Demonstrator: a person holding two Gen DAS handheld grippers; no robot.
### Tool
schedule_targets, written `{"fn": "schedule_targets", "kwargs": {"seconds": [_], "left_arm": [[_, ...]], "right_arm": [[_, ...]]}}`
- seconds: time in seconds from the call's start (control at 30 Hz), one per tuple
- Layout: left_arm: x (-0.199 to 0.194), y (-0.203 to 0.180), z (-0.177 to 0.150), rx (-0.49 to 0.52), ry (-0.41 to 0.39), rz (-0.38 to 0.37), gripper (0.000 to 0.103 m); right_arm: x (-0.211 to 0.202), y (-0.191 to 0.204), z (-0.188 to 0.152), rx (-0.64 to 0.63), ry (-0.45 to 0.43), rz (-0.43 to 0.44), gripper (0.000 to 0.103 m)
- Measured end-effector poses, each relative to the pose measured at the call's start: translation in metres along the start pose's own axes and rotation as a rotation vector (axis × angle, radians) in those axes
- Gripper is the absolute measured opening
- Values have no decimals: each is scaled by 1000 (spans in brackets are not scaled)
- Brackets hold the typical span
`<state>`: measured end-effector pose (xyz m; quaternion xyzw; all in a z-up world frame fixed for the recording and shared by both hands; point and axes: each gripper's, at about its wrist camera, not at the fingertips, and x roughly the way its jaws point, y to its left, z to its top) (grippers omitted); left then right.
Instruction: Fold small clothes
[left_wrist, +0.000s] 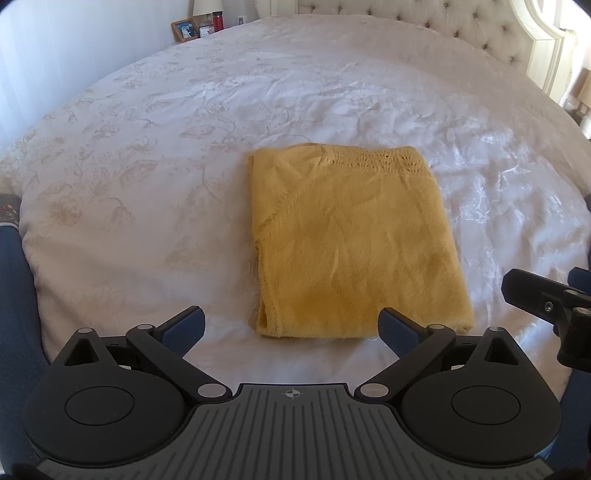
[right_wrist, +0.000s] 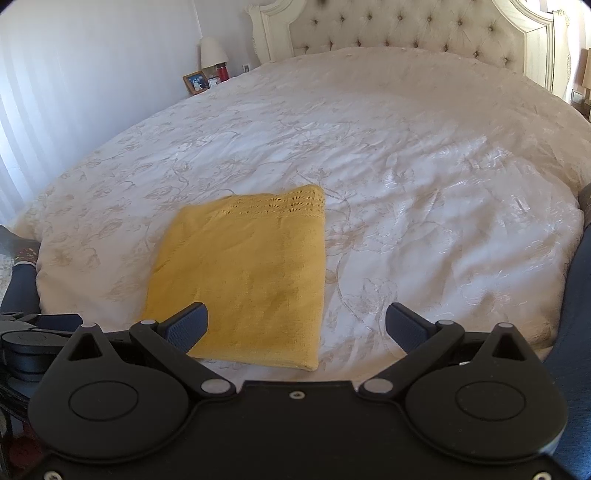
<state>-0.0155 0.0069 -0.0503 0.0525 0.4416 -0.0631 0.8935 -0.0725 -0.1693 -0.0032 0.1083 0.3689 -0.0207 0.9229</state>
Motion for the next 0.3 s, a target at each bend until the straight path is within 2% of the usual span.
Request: {"fn": "schedule_targets", "kwargs": {"seconds": [0.3], "left_arm": [[1,0,0,2,0,1,102]], "right_arm": [[1,2,0,2,3,5,102]]}}
